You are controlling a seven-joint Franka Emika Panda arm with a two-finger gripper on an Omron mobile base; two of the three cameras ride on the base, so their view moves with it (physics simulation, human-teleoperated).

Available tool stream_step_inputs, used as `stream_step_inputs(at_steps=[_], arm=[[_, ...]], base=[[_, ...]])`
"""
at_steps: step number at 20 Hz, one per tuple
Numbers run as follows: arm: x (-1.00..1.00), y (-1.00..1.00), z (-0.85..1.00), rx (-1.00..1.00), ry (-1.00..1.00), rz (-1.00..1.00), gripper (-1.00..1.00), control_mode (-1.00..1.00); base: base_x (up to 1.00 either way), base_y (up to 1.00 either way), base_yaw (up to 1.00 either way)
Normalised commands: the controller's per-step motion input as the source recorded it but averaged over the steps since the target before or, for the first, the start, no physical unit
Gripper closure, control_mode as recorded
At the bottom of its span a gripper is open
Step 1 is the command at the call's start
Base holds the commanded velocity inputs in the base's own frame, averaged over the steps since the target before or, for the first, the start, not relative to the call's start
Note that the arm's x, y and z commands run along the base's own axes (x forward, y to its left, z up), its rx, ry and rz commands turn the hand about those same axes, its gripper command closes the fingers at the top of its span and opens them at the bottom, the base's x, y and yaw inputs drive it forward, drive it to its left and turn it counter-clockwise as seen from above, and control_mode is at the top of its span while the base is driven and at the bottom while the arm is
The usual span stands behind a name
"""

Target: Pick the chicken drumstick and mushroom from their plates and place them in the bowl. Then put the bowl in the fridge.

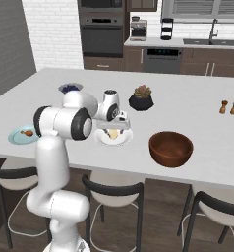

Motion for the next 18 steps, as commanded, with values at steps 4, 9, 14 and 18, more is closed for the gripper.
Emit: stream_step_inputs(at_steps=[4,9,14,18], arm=[[0.24,0.0,-0.21,0.0,0.0,0.0,-1.0,-1.0],[0.19,0.0,-0.07,0.0,0.0,0.0,-1.0,-1.0],[0.06,0.0,-0.21,0.0,0.0,0.0,-1.0,-1.0],[0.0,0.01,-0.39,0.0,0.0,0.0,1.0,-1.0]], base=[[0.0,0.0,0.0],[0.0,0.0,0.0],[0.0,0.0,0.0],[0.0,0.0,0.0]])
